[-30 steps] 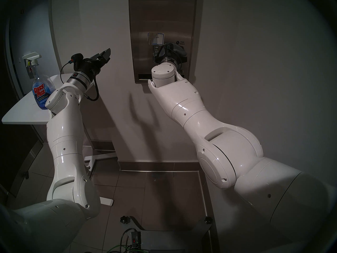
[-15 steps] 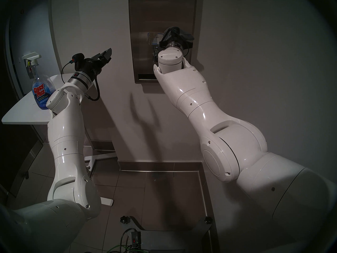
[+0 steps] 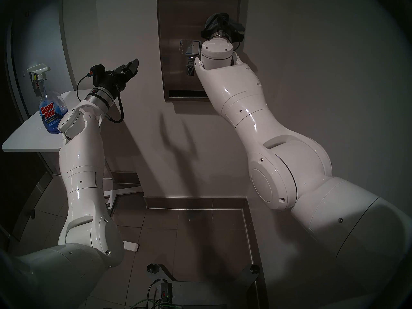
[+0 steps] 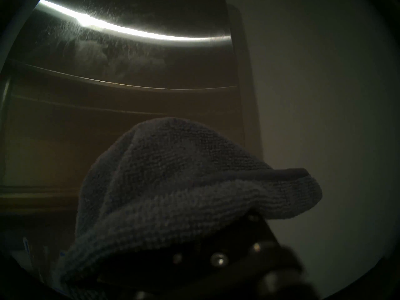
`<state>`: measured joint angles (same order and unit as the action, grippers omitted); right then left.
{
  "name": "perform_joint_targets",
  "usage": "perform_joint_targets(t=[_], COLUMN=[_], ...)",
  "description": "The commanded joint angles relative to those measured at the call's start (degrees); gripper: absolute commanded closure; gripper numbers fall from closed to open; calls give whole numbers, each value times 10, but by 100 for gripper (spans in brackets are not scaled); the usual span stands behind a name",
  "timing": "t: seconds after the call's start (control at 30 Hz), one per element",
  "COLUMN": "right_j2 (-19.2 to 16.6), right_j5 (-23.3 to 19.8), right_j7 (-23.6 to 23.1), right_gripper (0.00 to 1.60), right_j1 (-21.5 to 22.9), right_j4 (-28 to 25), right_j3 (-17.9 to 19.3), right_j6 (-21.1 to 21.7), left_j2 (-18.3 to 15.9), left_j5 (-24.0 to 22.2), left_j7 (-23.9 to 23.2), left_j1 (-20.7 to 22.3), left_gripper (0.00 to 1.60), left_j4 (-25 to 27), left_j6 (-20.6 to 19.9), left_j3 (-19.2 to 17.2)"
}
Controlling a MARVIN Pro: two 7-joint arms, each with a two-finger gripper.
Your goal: Pick up the cloth and wipe the surface
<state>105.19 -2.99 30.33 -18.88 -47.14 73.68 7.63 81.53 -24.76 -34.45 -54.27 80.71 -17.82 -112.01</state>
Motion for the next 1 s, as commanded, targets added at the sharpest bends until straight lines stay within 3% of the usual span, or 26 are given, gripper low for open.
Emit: perform_joint_targets(t=[0.0,0.4,0.63,0.97], right_j2=[25,98,98,93], right_j5=[3,-17,-42,-52], right_j7=[-3,2,0,21], right_gripper=[160,160,160,160], right_j1=[61,95,113,138], right_j4=[-2,92,126,191], right_j3=[5,-4,-23,-12], right_j6=[-5,-14,-24,-58], left_j2=[-2,-5,-7,-2], left_j5=[-6,-5,-4,-4], left_j7=[-1,1,2,4], left_j1=[26,24,19,15], left_gripper=[0,0,0,0], left_j4=[19,28,34,43], left_j6=[6,6,5,2], left_j3=[-1,-7,-14,-17])
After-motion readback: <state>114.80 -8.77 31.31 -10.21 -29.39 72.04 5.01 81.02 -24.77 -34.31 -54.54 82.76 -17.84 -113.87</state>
